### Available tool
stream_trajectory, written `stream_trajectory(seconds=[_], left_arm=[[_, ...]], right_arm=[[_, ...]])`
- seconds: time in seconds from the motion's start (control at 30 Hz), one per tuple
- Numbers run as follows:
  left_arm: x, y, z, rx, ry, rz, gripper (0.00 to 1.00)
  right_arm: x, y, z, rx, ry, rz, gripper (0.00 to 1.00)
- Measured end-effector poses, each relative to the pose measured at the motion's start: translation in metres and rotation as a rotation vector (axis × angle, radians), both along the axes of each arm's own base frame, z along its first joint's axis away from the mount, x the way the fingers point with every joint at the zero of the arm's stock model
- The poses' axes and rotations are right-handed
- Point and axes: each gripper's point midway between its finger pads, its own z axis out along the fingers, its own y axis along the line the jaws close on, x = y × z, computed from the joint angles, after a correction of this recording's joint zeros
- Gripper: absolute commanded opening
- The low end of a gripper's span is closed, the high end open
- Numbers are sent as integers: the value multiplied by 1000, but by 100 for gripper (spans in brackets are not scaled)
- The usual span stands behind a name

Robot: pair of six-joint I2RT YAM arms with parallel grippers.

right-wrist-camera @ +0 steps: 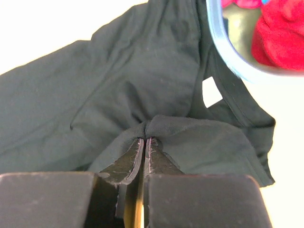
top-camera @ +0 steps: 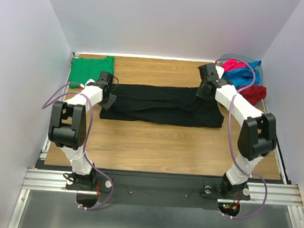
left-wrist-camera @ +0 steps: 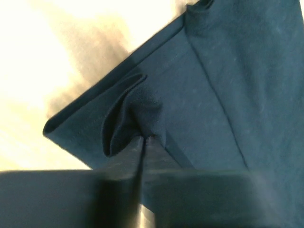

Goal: Fold and stack the t-shirts
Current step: Fold the tshirt

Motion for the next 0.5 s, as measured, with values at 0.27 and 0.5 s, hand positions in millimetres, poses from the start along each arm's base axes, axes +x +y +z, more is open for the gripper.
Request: stream_trajectory(seconds=[0.27,0.5], left_arm=[[39,3,6,14,-17,-29,98],[38,2,11,16,-18,-73,98]], right_arm=[[51,-5,-31,17,42,2,45],[56,-11,-28,9,39,18,86]])
